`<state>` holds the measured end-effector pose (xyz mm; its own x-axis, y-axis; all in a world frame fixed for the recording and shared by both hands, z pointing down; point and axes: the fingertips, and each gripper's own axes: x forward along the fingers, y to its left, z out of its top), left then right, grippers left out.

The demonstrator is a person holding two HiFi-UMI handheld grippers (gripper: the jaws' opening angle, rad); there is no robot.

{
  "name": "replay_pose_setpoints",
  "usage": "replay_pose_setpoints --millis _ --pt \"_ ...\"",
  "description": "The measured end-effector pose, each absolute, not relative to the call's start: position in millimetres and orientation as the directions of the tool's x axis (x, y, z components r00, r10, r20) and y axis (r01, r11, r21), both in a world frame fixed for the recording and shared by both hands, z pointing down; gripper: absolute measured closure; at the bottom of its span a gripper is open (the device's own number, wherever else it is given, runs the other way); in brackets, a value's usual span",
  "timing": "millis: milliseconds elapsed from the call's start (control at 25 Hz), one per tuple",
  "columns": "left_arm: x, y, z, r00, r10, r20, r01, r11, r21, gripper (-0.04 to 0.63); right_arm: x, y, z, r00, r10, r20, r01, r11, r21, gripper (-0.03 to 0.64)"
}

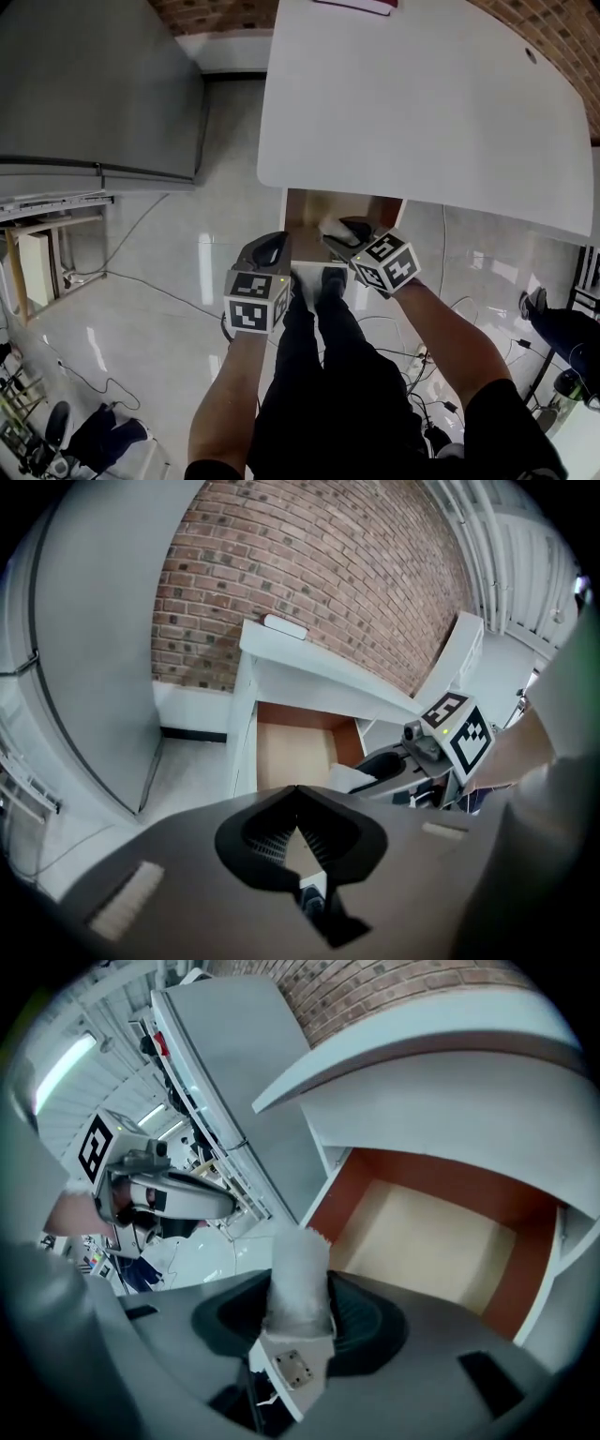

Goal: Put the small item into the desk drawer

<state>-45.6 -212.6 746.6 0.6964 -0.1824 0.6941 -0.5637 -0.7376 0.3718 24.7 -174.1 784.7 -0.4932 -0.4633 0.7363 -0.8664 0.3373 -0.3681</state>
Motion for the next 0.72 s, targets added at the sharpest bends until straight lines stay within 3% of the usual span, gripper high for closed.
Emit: replay_pose_setpoints --millis 720 --pt "-50.0 -200.7 803.2 0.7 -0.119 0.704 -0.542 -0.732 0.414 0.583 53.6 -191.1 889.2 -0.366 -0.367 0.855 -0.902 0.366 -0.229 0.457"
